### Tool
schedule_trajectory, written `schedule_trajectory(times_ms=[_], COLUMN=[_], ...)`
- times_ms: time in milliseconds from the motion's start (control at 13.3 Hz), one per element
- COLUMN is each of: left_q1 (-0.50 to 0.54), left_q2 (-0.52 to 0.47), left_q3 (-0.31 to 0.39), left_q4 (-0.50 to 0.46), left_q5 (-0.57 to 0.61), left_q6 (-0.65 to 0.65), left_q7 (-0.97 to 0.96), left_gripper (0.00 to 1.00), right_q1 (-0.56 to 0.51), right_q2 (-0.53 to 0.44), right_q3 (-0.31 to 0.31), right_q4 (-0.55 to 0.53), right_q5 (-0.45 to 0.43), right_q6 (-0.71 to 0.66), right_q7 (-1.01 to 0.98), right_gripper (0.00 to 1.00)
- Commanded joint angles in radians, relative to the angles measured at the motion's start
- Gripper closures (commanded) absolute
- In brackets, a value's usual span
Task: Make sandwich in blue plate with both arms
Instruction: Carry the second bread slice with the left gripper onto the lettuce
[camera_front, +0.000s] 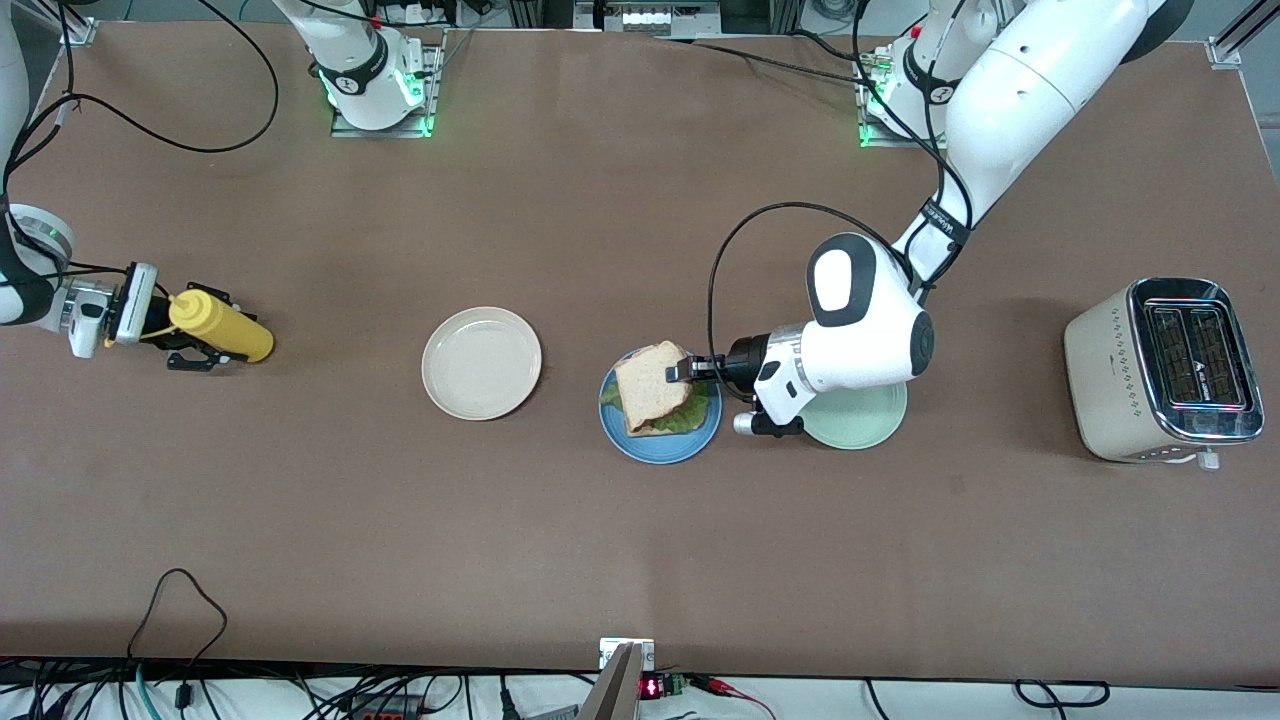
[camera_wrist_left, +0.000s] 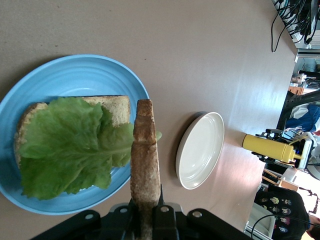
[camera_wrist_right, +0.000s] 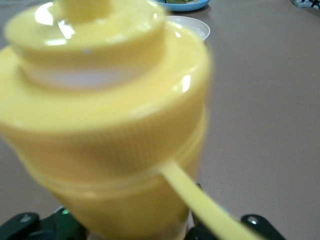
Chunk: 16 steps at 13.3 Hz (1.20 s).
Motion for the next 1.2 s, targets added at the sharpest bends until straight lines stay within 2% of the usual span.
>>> schedule_trajectory(times_ms=[0, 225, 375, 450, 601, 676, 1126], left_q1=[0.004, 0.012, 0.012, 0.012, 0.012, 0.014, 0.083], left_q2=[0.027, 0.073, 0.093, 0.097, 0.122, 0.125, 0.084], left_q3=[-0.003, -0.002, -0.002, 0.003, 0.004, 0.006, 0.004], left_q4=[0.003, 0.009, 0.014, 0.014, 0.034, 0.035, 0.037], left_q5=[-0.044, -0.044, -0.048, -0.064, -0.067, -0.067, -0.052], left_q6=[0.011, 0.011, 0.011, 0.011, 0.011, 0.011, -0.009], left_q7=[0.068, 0.145, 0.157, 0.159, 0.166, 0.172, 0.218], left_gripper=[0.94, 0.85, 0.73, 0.60, 0.14, 0.00, 0.00], right_q1=[-0.017, -0.022, -0.022, -0.022, -0.022, -0.020, -0.022], right_q2=[0.018, 0.022, 0.022, 0.022, 0.018, 0.015, -0.055], right_q3=[0.007, -0.001, -0.019, -0.033, -0.039, -0.052, -0.078], right_q4=[0.020, 0.025, 0.046, 0.058, 0.074, 0.080, 0.146], right_q5=[0.027, 0.043, 0.045, 0.043, 0.037, 0.033, -0.054], right_q6=[-0.009, -0.008, -0.009, -0.014, -0.019, -0.019, -0.026], right_q7=[-0.003, -0.003, -0.006, -0.004, -0.003, -0.003, 0.053], right_gripper=[0.00, 0.00, 0.00, 0.00, 0.00, 0.00, 0.00])
